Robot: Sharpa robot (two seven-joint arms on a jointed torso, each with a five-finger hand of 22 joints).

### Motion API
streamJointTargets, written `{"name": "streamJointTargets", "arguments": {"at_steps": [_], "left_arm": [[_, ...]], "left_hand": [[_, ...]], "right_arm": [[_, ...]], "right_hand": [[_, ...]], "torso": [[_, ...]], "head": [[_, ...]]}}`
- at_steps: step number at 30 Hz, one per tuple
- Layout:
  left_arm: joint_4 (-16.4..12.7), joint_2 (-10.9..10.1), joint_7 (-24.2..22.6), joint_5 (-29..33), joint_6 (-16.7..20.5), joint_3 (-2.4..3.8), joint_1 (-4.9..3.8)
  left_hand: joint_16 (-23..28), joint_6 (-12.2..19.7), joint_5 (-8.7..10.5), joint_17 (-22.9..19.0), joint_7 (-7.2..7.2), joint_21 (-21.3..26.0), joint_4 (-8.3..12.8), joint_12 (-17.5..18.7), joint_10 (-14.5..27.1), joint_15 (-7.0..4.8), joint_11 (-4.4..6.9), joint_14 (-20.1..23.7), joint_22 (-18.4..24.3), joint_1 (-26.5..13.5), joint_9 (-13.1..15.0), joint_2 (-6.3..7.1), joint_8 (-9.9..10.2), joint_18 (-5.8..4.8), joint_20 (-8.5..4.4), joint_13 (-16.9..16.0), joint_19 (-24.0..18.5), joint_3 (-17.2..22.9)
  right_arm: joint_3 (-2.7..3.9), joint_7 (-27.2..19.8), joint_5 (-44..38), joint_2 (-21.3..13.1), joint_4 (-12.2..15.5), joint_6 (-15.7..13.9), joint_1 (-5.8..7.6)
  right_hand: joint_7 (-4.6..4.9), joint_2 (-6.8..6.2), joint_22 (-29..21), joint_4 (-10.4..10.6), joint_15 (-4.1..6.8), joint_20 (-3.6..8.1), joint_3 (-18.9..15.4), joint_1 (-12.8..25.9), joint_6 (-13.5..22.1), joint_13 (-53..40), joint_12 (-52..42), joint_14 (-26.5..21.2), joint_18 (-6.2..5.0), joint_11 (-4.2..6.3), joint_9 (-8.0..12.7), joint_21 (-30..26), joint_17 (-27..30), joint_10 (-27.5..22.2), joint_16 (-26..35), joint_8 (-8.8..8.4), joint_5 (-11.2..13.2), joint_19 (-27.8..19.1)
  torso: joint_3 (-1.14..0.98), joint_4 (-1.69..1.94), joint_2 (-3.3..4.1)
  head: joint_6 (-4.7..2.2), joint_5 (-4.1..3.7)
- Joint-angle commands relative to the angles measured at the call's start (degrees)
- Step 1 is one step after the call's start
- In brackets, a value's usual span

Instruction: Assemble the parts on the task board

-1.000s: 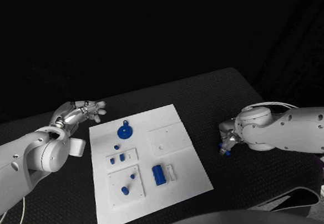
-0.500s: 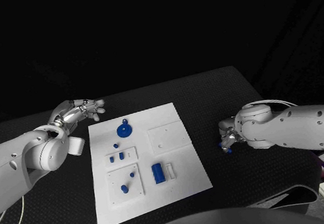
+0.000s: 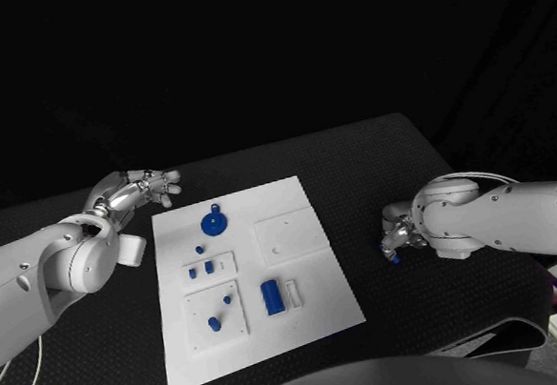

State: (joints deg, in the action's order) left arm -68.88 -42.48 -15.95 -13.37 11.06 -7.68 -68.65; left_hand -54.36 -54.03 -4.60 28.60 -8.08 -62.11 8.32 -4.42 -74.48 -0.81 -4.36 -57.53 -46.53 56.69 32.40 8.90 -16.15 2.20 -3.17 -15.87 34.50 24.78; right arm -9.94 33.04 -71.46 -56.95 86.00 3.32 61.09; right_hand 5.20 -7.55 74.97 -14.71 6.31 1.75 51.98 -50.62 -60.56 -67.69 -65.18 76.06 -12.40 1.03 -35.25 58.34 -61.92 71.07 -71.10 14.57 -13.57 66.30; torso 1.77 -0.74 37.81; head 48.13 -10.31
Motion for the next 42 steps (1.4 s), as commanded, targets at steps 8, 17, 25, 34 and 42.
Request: {"name": "streamJointTargets", "arguments": {"at_steps": [8,17,25,34,42], "left_arm": [[-0.3,-0.1,-0.5,0.3,-0.9,0.04,-0.09],[-0.4,-0.1,-0.4,0.3,-0.9,0.04,-0.09],[-0.6,-0.3,-0.3,0.2,-0.9,0.04,-0.1],[-0.6,0.0,-0.1,0.2,-1.0,0.04,-0.1],[-0.8,0.0,0.0,0.2,-1.0,0.04,-0.11]], "left_hand": [[0.3,0.5,-0.44,0.1,0.06,0.2,-0.3,0.2,0.4,0.13,-0.01,0.2,0.1,-0.4,-0.1,-0.06,0.2,-0.75,-3.11,0.1,-0.4,-0.1],[0.3,0.5,-0.5,0.1,0.06,0.2,-0.3,0.2,0.4,0.12,-0.01,0.2,0.0,-0.4,-0.1,-0.02,0.2,-0.74,-3.11,0.1,-0.5,-0.1],[0.3,0.5,-0.52,0.1,0.06,0.2,-0.2,0.2,0.4,0.12,-0.01,0.2,0.0,-0.4,-0.1,0.02,0.2,-0.75,-3.11,0.1,-0.5,-0.1],[0.3,0.5,-0.53,0.1,0.06,0.2,-0.3,0.2,0.4,0.12,-0.01,0.2,0.0,-0.4,-0.1,0.04,0.2,-0.75,-3.11,0.1,-0.5,-0.1],[0.3,0.5,-0.53,0.2,0.05,0.2,-0.3,0.2,0.4,0.13,-0.02,0.2,0.0,-0.4,-0.1,0.04,0.2,-0.75,-3.11,0.1,-0.5,-0.1]], "right_arm": [[-0.26,-0.4,6.3,-1.0,3.5,-2.7,1.46],[-0.17,-1.0,14.2,-0.9,7.5,-5.3,3.22],[-0.18,-1.3,16.4,2.0,9.0,-4.8,3.22],[-0.23,-1.8,18.1,6.5,7.5,-5.0,2.5],[-0.22,-1.8,18.8,10.4,5.3,-4.5,-0.14]], "right_hand": [[-0.13,1.81,0.6,0.0,0.44,0.12,-0.4,-1.3,-0.6,-0.1,-0.4,-0.1,-2.6,0.19,0.7,0.2,0.1,0.7,0.3,0.33,-1.3,0.4],[-0.21,1.62,0.6,-0.2,0.53,0.15,-0.5,-1.1,-0.8,0.0,-0.3,-0.1,-2.6,0.27,0.8,0.1,0.1,0.6,0.3,0.39,-2.1,0.4],[-0.22,1.59,0.6,-0.1,0.55,0.14,-0.6,-1.0,-0.8,0.1,-0.1,-0.1,-2.6,0.27,0.9,0.1,0.1,0.5,0.4,0.38,-2.3,0.4],[-0.23,1.67,0.5,-0.1,0.6,0.12,-0.8,-0.8,-0.9,0.1,0.0,-0.1,-2.6,0.29,1.0,0.1,0.2,0.4,0.4,0.38,-2.8,0.4],[-0.22,2.32,0.6,-0.9,0.68,0.13,-2.2,-0.2,-0.8,0.1,0.2,-0.2,-2.6,0.31,1.2,0.1,0.2,0.2,0.4,0.36,-4.7,0.3]], "torso": [[0.0,-0.01,0.01],[0.04,-0.04,0.01],[0.01,-0.01,0.05],[0.04,0.15,-0.04],[0.03,0.22,0.07]], "head": [[-0.15,0.23],[-0.05,0.84],[-0.1,2.64],[-0.17,4.54],[-0.4,6.32]]}}
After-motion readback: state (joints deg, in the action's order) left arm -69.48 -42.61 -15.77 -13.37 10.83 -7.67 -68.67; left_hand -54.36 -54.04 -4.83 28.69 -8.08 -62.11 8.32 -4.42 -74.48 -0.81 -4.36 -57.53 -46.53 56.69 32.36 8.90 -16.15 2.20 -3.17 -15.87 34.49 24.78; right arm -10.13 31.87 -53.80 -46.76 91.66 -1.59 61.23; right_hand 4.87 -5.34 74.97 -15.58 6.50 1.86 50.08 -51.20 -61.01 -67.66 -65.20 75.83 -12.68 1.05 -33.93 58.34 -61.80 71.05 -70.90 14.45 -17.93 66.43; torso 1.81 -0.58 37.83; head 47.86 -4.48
